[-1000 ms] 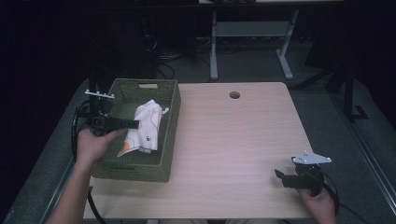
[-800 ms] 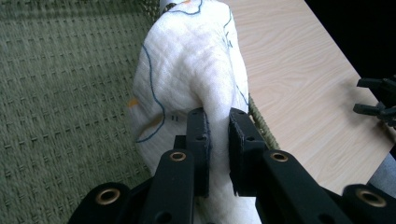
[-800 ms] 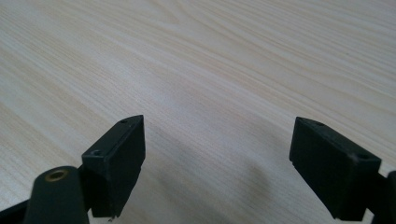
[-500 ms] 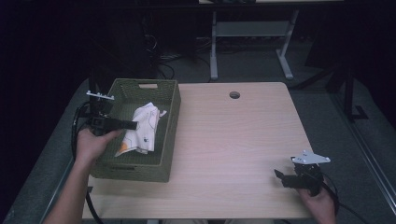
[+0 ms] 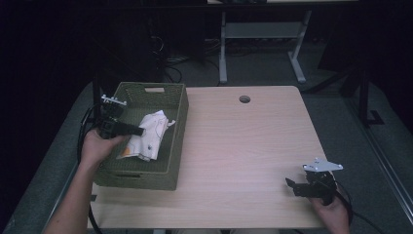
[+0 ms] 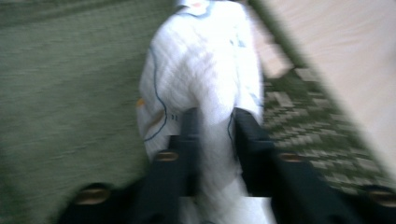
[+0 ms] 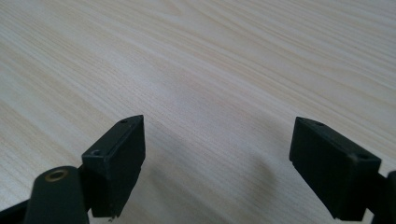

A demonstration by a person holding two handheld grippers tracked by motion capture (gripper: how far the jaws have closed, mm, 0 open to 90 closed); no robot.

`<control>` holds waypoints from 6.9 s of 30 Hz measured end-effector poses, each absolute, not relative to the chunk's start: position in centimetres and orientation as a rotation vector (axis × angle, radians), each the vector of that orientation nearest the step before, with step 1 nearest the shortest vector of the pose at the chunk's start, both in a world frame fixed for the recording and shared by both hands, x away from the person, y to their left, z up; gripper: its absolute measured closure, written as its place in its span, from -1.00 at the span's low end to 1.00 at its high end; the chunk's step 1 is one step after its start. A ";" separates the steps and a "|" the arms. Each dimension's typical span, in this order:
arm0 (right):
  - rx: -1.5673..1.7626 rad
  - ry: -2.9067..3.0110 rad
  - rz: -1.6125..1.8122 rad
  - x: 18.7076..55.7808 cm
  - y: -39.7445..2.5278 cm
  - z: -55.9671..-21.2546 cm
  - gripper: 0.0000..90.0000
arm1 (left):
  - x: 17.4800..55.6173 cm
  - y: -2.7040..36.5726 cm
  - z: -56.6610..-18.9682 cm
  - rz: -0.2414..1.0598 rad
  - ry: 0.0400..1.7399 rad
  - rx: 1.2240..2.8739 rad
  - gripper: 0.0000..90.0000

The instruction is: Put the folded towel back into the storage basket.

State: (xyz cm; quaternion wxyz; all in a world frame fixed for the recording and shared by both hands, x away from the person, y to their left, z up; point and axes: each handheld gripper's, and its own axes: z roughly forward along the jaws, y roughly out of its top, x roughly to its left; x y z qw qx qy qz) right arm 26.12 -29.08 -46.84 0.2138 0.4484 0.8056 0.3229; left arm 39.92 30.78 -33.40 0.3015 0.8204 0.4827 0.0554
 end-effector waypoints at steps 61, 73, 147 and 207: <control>1.257 2.215 0.923 25.5 -28.8 -46.7 -0.60 | 36.1 28.8 -32.7 0.202 1.220 2.094 -0.21; 1.259 2.211 0.925 25.5 -28.9 -46.7 -0.60 | 36.0 26.7 -31.9 0.200 1.165 2.102 -0.23; 1.260 2.199 0.949 25.4 -29.4 -46.4 -0.61 | 34.7 11.4 -31.9 0.091 0.855 2.197 -0.29; 1.251 2.216 0.948 25.5 -29.4 -46.5 -0.61 | 31.1 5.9 -39.7 0.033 0.891 2.171 -0.38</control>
